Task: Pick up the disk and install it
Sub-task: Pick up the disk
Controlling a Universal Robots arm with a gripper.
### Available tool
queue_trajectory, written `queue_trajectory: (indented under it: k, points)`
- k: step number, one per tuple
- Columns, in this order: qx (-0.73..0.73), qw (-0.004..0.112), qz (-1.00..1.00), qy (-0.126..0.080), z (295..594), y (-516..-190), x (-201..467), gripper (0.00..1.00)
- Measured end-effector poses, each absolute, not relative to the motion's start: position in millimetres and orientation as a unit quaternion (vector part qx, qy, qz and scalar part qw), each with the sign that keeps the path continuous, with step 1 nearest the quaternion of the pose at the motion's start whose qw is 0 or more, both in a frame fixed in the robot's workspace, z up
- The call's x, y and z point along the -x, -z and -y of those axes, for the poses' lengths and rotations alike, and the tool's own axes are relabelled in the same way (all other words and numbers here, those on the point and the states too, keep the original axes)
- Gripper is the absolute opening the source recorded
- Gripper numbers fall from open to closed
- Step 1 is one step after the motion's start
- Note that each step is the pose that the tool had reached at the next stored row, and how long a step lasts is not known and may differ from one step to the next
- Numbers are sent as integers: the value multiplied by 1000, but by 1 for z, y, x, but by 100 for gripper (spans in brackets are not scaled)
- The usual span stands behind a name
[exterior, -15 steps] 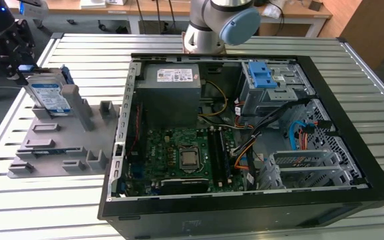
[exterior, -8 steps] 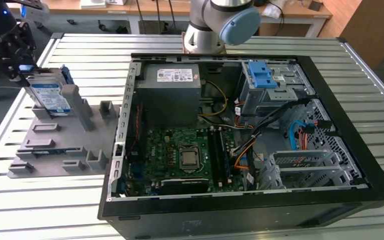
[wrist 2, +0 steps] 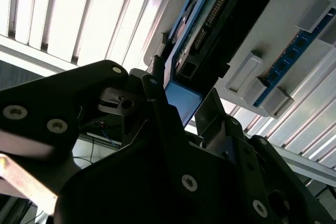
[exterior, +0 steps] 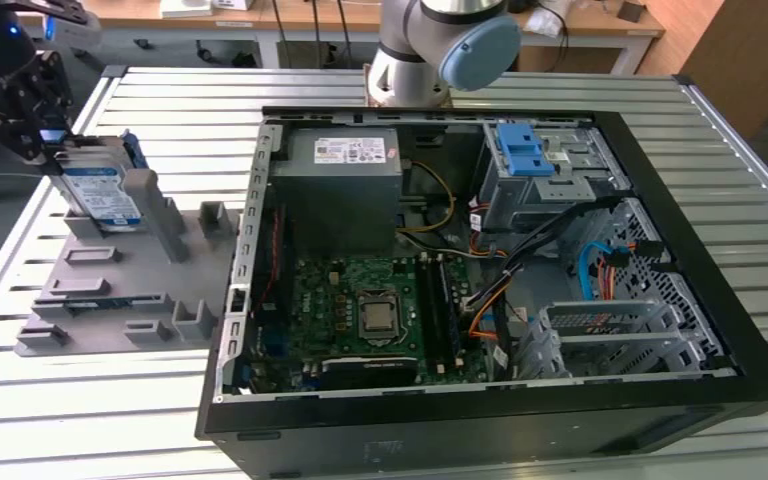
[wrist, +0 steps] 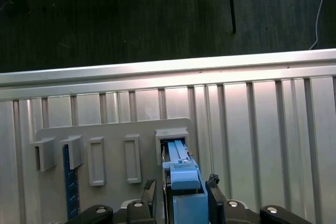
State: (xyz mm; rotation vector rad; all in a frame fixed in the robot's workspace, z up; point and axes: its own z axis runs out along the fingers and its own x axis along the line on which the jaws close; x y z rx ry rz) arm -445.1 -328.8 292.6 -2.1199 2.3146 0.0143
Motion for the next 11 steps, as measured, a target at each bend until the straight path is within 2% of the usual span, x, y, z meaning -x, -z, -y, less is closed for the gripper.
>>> queue_trajectory:
  k: [11]
  points:
    - [675,2,-737,-5,329,-288,445,49]
